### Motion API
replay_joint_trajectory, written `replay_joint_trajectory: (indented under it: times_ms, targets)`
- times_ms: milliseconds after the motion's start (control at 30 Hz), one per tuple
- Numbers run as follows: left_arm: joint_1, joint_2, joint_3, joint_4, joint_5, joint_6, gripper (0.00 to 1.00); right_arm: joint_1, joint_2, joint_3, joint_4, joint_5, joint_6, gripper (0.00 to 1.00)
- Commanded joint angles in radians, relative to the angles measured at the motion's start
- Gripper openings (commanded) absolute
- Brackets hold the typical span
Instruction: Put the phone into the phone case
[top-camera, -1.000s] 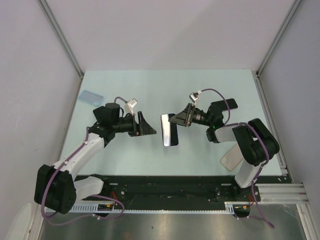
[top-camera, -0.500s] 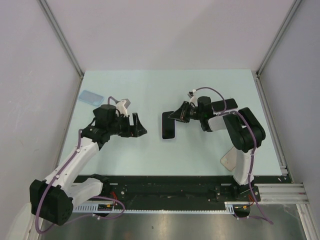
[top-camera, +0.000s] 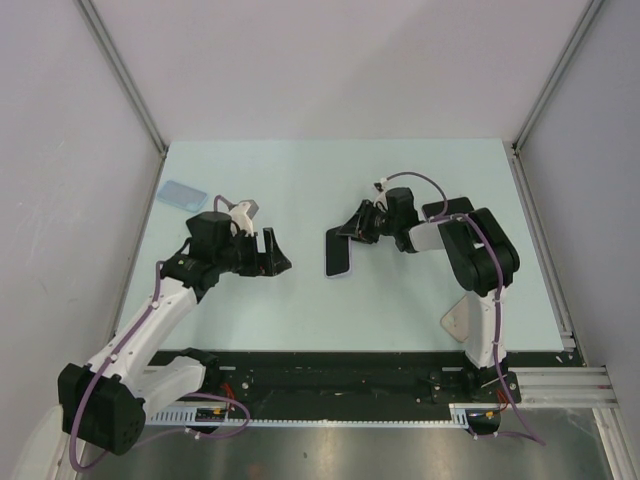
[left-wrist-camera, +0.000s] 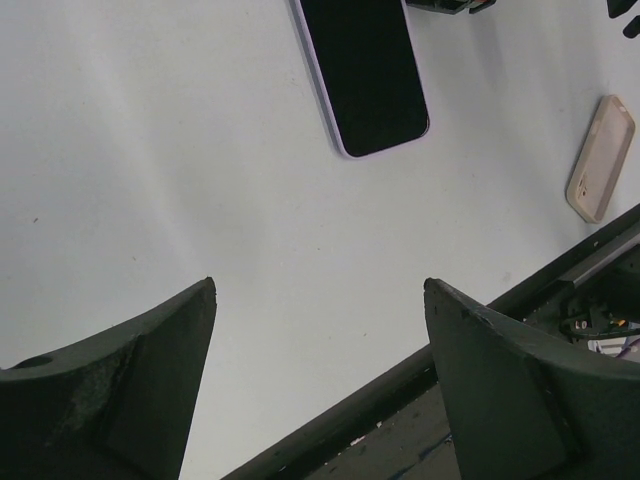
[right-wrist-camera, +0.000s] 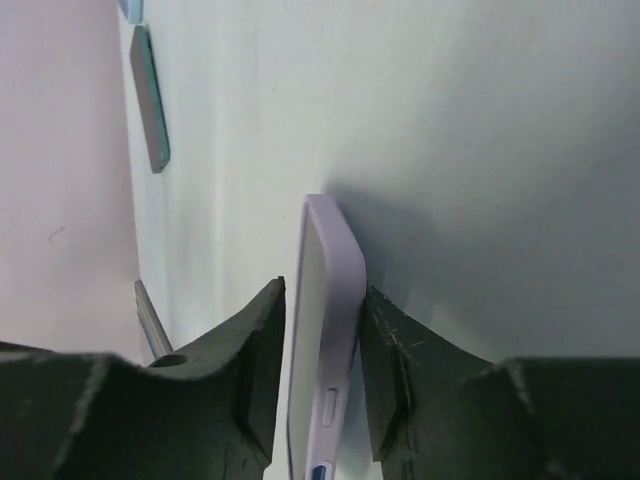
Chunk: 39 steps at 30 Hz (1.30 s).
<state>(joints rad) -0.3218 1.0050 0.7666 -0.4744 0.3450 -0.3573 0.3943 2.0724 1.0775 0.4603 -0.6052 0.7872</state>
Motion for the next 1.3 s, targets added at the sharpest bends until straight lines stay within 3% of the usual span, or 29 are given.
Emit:
replay_joint_trajectory:
  times_ms: [0,200,400,433,600,667,800,1133,1167,1200,1267]
  targets:
    - [0.006,-0.025,0.000,0.016,-0.005,0.015,0.88,-0.011,0.005,0.050,-0.038,0.056,-0.043,0.41]
    - [0.006,-0.016,0.000,0.017,0.002,0.014,0.88,-0.018,0.008,0.052,-0.075,0.061,-0.059,0.42]
    - [0.004,-0.014,0.000,0.017,-0.003,0.014,0.88,-0.017,0.015,0.052,-0.120,0.090,-0.075,0.24]
    - [0.004,-0.016,0.000,0.017,-0.004,0.014,0.88,-0.014,0.012,0.053,-0.138,0.113,-0.083,0.18]
    - [0.004,-0.013,0.002,0.014,-0.018,0.012,0.88,-0.011,0.005,0.052,-0.176,0.159,-0.094,0.15]
    - [0.004,-0.016,0.002,0.016,-0.026,0.012,0.88,-0.008,-0.003,0.052,-0.187,0.165,-0.098,0.18]
    - [0.006,-0.017,0.000,0.011,-0.038,0.011,0.88,-0.003,-0.029,0.050,-0.219,0.202,-0.101,0.37]
    - [0.006,0.006,0.023,-0.039,-0.173,-0.003,0.88,-0.008,-0.144,0.050,-0.379,0.263,-0.110,0.59]
    - [0.006,0.009,0.025,-0.049,-0.190,-0.012,0.88,-0.005,-0.162,0.050,-0.399,0.278,-0.120,0.63]
    - [0.007,0.012,0.028,-0.055,-0.210,-0.015,0.88,-0.002,-0.182,0.050,-0.435,0.313,-0.137,0.77]
    - [0.015,0.015,0.033,-0.072,-0.279,-0.023,0.88,0.005,-0.247,0.050,-0.456,0.355,-0.178,0.90]
